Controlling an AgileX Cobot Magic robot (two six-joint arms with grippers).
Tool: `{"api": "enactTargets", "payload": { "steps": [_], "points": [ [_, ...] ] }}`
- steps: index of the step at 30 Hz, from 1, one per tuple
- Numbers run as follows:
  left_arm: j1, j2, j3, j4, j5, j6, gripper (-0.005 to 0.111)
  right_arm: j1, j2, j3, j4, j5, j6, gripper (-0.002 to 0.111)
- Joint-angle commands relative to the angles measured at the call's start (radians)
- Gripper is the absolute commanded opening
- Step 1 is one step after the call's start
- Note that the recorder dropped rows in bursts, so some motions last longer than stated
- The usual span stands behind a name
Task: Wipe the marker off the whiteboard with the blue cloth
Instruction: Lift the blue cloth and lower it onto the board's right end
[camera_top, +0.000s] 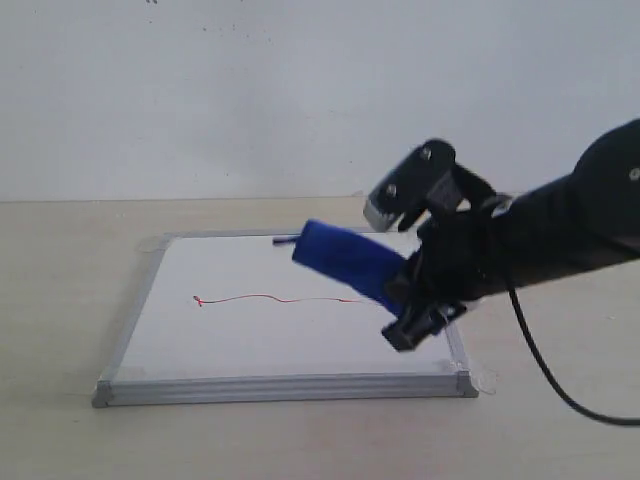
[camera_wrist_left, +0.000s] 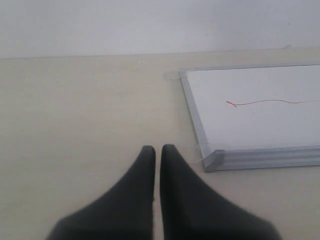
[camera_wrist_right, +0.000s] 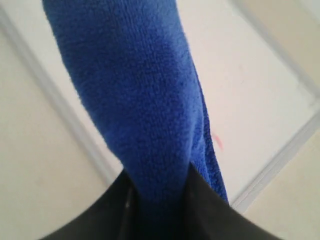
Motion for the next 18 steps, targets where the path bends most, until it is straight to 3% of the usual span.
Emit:
{"api": "enactTargets", "payload": {
  "steps": [1,4,10,13,18],
  "points": [
    [-0.005,-0.002,-0.001,-0.008,-0.002,0.001,0.004,-0.001,0.006,-0.107,-0.089,-0.018,0.206,0.0],
    [-0.005,-0.002,-0.001,-0.008,-0.002,0.001,0.004,-0.015,0.071,-0.205,-0.302,0.058,0.488,0.0],
    [-0.005,-0.002,-0.001,-0.008,-0.002,0.001,0.004,-0.049,0.26,-0.412,-0.907,0.374,1.238,0.0],
    [-0.005,-0.002,-0.001,-0.008,-0.002,0.001,0.004,-0.049,0.325,-0.47,-0.946,0.436,1.255,0.0],
    [-0.005,-0.002,-0.001,-0.008,-0.002,0.001,0.004,-0.049,0.377,-0.513,-0.907,0.363,1.253,0.0]
  ]
}}
